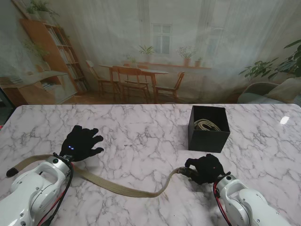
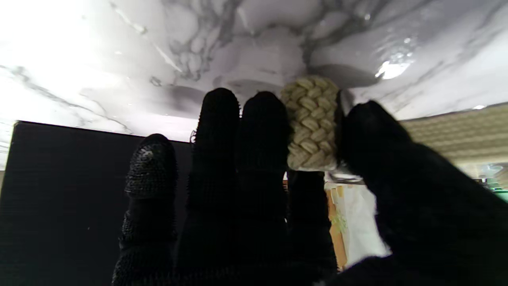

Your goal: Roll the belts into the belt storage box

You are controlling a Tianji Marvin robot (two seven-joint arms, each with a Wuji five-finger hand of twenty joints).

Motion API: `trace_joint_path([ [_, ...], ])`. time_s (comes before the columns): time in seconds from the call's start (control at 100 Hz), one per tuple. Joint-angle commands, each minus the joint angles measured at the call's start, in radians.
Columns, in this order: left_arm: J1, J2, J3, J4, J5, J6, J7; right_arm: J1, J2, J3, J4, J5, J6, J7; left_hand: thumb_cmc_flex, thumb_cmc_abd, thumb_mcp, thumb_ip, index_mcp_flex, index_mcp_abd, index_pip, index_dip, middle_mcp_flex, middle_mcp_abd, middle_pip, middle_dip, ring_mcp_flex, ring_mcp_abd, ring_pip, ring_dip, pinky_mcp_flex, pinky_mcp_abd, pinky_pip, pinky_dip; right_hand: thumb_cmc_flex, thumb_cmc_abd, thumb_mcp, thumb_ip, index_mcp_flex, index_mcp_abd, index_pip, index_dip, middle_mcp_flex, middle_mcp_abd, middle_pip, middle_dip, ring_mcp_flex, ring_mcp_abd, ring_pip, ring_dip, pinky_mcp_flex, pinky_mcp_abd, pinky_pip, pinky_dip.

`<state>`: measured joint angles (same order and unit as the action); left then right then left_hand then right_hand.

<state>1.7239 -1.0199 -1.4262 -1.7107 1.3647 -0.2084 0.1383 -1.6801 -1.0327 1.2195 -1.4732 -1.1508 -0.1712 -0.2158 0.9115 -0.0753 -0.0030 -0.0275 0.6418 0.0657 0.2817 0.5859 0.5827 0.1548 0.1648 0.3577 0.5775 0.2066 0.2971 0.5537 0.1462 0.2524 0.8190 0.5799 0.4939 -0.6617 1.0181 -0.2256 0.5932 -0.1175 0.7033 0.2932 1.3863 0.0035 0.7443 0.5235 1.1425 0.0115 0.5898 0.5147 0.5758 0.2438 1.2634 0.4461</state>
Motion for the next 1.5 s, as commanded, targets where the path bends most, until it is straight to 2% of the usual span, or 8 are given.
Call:
trace_joint_path([
  [0.0,-0.002,0.001,0.004,0.003,0.000,-0.004,-0.012,0.007,-0.004,-0.008,0.022,0.010,-0.019,-0.009,0.024,0.019,-0.017,0.009,0.007,0.006,0.010,0.011,-0.023,0.011,0.001,-0.003,-0.019,0.015,0.002,0.007,-0.011,0.031,0.002,0.001,0.055,0.049,0.126,0.102,-0.193,-0.086,-0.096,-0.042,0.071,-0.012,0.075,0.018,0.056,-0.052,0.032,0.022,0.005,0.003,0.027,-0.022],
  [0.2,-0.002,0.001,0.005,0.003,0.002,-0.005,-0.010,0.022,-0.008,-0.026,0.055,0.025,-0.032,-0.065,0.026,0.018,-0.017,0.009,0.007,0.006,0.011,0.012,-0.023,0.011,0.001,-0.002,-0.017,0.015,0.003,0.007,-0.010,0.029,0.002,0.001,0.117,0.126,0.136,0.119,-0.400,-0.225,-0.034,-0.060,0.074,0.003,0.137,0.023,0.152,-0.014,0.072,0.019,0.033,0.057,0.019,-0.033],
  [0.44,-0.001,0.001,0.005,0.003,0.003,-0.004,-0.008,0.024,-0.010,-0.018,0.062,0.055,-0.089,-0.052,0.026,0.017,-0.017,0.009,0.008,0.005,0.012,0.013,-0.022,0.011,0.002,-0.002,-0.018,0.014,0.002,0.007,-0.011,0.032,0.001,0.000,0.154,0.203,0.096,0.105,-0.166,-0.366,0.023,-0.047,0.070,0.019,0.104,-0.002,0.140,0.004,0.057,0.002,0.002,0.108,-0.009,-0.042],
  [0.63,0.000,0.001,0.004,0.003,0.004,-0.003,-0.007,0.025,-0.009,-0.011,0.060,0.065,-0.119,-0.029,0.025,0.019,-0.017,0.009,0.007,0.006,0.011,0.012,-0.024,0.011,0.001,-0.003,-0.019,0.016,0.002,0.006,-0.012,0.032,0.000,-0.001,0.032,0.083,0.027,-0.032,0.122,0.020,0.181,-0.216,0.075,-0.045,-0.095,-0.108,0.087,-0.065,-0.038,-0.015,-0.006,0.005,-0.026,-0.025],
  [0.73,0.000,0.001,0.004,0.003,0.003,-0.004,-0.007,0.019,-0.005,0.004,0.040,0.068,-0.146,0.013,0.024,0.020,-0.018,0.009,0.008,0.006,0.011,0.012,-0.023,0.011,0.001,-0.003,-0.019,0.015,0.002,0.007,-0.013,0.031,-0.001,-0.001,-0.164,0.072,0.003,0.081,0.237,0.165,0.100,0.038,0.059,-0.080,-0.244,-0.204,0.043,-0.087,-0.104,-0.049,-0.013,-0.032,-0.027,-0.021],
  [1.07,0.001,0.001,0.003,0.001,0.003,-0.005,-0.007,-0.042,0.035,0.120,-0.178,0.069,-0.256,0.473,0.028,0.017,-0.016,0.009,0.008,0.004,0.012,0.013,-0.022,0.010,0.001,-0.003,-0.018,0.016,0.002,0.007,-0.013,0.032,-0.001,-0.001,-0.124,0.004,0.242,0.179,-0.059,0.308,-0.061,0.141,-0.207,-0.142,-0.454,-0.337,-0.207,-0.174,-0.274,-0.173,-0.174,-0.100,-0.131,-0.011],
  [1.25,0.000,0.001,0.004,0.001,0.003,-0.007,-0.009,-0.048,0.038,0.115,-0.197,-0.017,-0.239,0.458,0.032,0.016,-0.016,0.009,0.008,0.005,0.014,0.016,-0.022,0.010,0.002,-0.003,-0.018,0.014,0.002,0.006,-0.012,0.031,-0.002,-0.002,0.122,-0.105,0.326,0.040,0.045,0.265,0.039,0.182,-0.101,-0.178,-0.463,-0.334,-0.147,-0.207,-0.241,-0.202,-0.105,-0.153,-0.105,-0.019],
  [1.49,0.000,0.001,0.004,0.000,0.003,-0.007,-0.011,-0.028,0.028,0.071,-0.126,-0.030,-0.185,0.301,0.031,0.017,-0.017,0.009,0.007,0.005,0.013,0.016,-0.022,0.011,0.002,-0.003,-0.018,0.016,0.001,0.006,-0.012,0.032,-0.003,-0.002,0.057,-0.014,0.072,-0.062,0.200,0.028,0.337,-0.129,0.033,-0.096,-0.297,-0.303,-0.030,-0.077,-0.148,-0.147,-0.052,-0.111,-0.048,-0.020],
])
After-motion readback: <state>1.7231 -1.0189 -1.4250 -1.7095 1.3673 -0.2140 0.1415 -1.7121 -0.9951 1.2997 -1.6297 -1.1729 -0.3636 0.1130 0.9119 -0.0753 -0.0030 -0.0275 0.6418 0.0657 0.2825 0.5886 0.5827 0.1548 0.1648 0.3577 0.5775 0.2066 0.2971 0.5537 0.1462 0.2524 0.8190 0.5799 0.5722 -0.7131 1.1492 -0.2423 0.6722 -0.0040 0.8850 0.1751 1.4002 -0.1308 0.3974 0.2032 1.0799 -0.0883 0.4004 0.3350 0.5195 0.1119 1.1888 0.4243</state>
